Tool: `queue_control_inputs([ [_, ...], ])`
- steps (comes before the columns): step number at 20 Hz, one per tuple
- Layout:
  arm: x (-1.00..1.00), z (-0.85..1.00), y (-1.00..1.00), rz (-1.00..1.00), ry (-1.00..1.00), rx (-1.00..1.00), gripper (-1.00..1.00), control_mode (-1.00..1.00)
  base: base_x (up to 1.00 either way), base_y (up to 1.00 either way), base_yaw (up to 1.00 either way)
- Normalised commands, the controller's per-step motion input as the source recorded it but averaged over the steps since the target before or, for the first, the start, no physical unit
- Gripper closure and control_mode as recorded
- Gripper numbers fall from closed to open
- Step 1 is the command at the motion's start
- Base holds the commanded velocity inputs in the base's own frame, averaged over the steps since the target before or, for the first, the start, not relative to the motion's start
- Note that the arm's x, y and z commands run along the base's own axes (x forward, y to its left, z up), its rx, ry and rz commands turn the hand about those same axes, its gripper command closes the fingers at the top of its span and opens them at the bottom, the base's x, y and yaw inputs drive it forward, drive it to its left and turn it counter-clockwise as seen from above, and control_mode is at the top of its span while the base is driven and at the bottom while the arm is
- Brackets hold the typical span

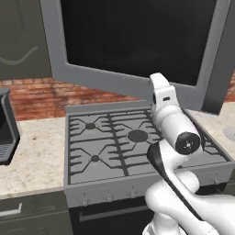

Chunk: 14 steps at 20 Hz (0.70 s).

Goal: Remove the mango from the bowl and place it on the small plate. Then place the bowl with only the fish in the microwave, close the door, and press the start button to microwave the fish.

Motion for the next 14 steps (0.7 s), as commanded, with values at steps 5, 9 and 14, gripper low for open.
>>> queue_control_inputs([
  [5,0.57,0.56,-0.33,0.12,0.40,0.24,-1.00,-1.00,0.00,0.00,0.00],
  [9,0.43,0.62,-0.11,0.00,0.48,0.16,-1.00,-1.00,0.00,0.00,0.00],
  [14,0.52,0.57,-0.01,0.00,0.43,0.04,-1.00,-1.00,0.00,0.00,0.00],
])
